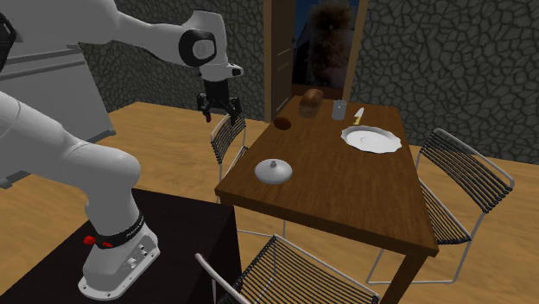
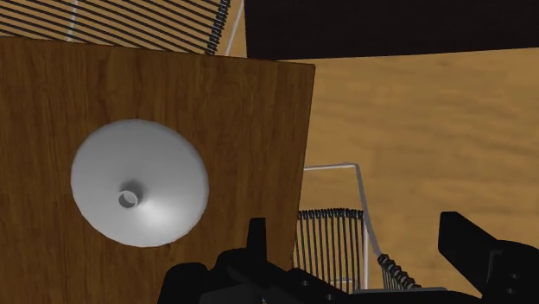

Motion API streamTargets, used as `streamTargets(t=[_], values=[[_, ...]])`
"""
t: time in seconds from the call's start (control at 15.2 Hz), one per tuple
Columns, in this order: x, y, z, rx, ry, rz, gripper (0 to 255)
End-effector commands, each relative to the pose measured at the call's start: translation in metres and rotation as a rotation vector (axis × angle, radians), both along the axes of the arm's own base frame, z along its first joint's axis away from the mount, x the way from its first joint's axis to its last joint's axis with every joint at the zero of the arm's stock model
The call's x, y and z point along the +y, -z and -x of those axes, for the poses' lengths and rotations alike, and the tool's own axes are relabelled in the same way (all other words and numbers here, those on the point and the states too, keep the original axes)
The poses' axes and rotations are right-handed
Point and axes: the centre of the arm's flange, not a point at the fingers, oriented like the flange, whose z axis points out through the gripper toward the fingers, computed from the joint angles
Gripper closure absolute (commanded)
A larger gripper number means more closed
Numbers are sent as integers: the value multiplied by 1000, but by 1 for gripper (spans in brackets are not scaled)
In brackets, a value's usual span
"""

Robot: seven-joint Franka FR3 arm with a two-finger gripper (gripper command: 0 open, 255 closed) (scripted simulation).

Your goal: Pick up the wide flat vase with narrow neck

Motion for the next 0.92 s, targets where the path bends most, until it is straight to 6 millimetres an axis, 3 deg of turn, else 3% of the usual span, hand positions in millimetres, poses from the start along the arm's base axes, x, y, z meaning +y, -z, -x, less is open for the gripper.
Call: streamTargets(t=[0.0, 0.86], values=[[-23, 17, -2, -5, -2, -6, 0], [-171, 112, -26, -31, -9, -54, 0]])
